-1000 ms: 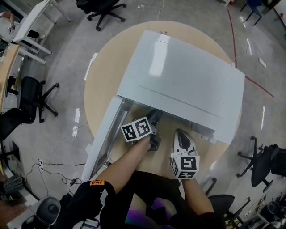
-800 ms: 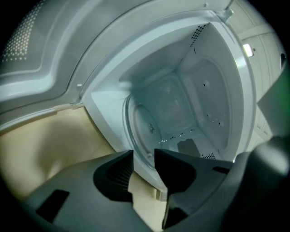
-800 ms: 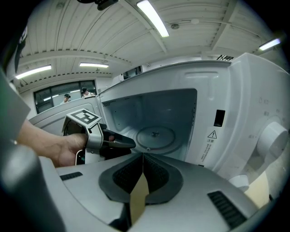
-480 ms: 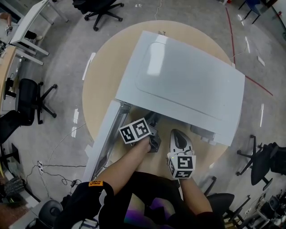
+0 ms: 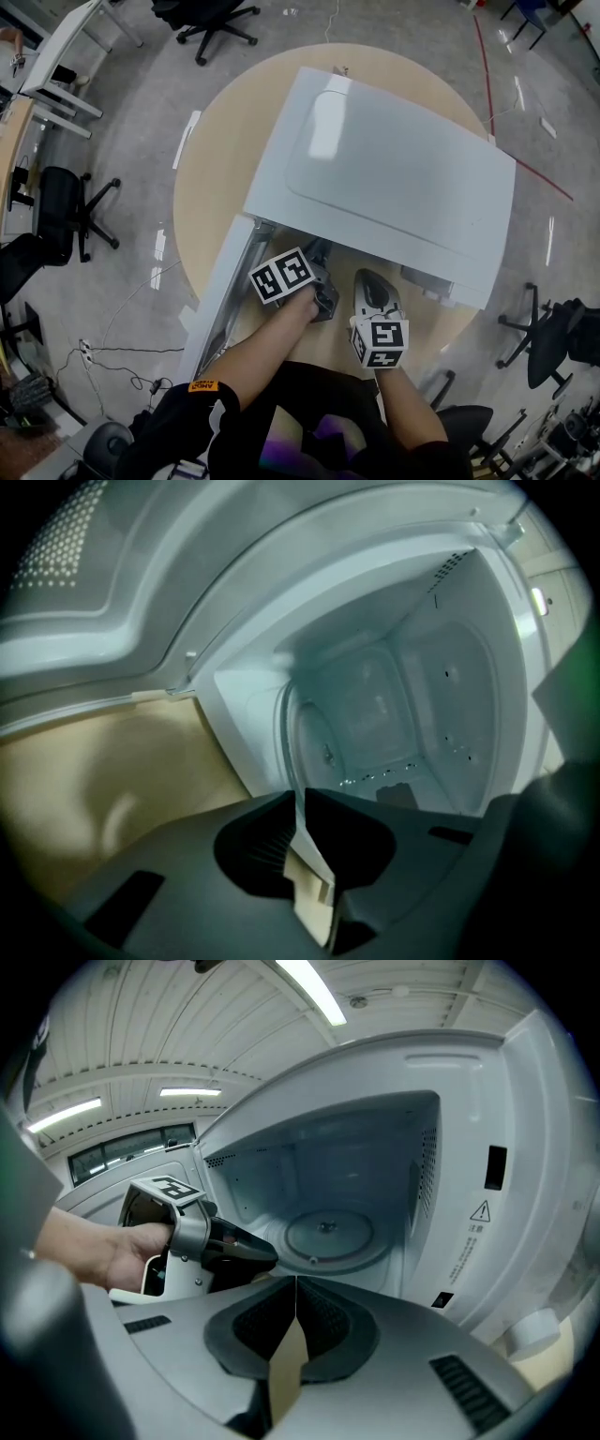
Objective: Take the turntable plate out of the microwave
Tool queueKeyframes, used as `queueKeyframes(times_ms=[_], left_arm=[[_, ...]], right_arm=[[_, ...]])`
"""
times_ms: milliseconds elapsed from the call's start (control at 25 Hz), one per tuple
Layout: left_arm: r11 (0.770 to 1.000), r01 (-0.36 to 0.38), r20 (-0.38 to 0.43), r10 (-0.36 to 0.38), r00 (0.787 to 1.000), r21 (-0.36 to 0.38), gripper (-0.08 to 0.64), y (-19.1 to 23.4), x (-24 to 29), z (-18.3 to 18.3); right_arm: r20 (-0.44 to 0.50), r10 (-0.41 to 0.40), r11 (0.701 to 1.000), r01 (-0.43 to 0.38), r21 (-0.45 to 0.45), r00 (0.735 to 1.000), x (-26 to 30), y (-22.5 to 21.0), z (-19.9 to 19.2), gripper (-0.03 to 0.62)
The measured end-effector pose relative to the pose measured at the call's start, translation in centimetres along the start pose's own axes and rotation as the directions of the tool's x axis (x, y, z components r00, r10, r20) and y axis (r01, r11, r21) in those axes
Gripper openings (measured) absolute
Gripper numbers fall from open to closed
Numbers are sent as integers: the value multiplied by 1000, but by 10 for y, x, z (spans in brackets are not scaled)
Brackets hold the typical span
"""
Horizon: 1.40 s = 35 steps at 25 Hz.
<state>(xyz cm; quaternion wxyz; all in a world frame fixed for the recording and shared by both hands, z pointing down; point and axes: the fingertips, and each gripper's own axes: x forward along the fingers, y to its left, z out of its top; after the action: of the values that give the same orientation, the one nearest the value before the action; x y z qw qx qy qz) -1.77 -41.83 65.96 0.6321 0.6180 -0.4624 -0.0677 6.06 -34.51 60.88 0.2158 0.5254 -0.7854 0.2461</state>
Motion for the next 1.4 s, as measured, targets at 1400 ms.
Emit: queueKeyframes(times_ms=[1400], left_arm=[[999, 25, 23, -26, 999, 26, 64, -21, -10, 12]], right_arm=[[300, 86, 323, -311, 894, 950, 71, -30, 8, 101]])
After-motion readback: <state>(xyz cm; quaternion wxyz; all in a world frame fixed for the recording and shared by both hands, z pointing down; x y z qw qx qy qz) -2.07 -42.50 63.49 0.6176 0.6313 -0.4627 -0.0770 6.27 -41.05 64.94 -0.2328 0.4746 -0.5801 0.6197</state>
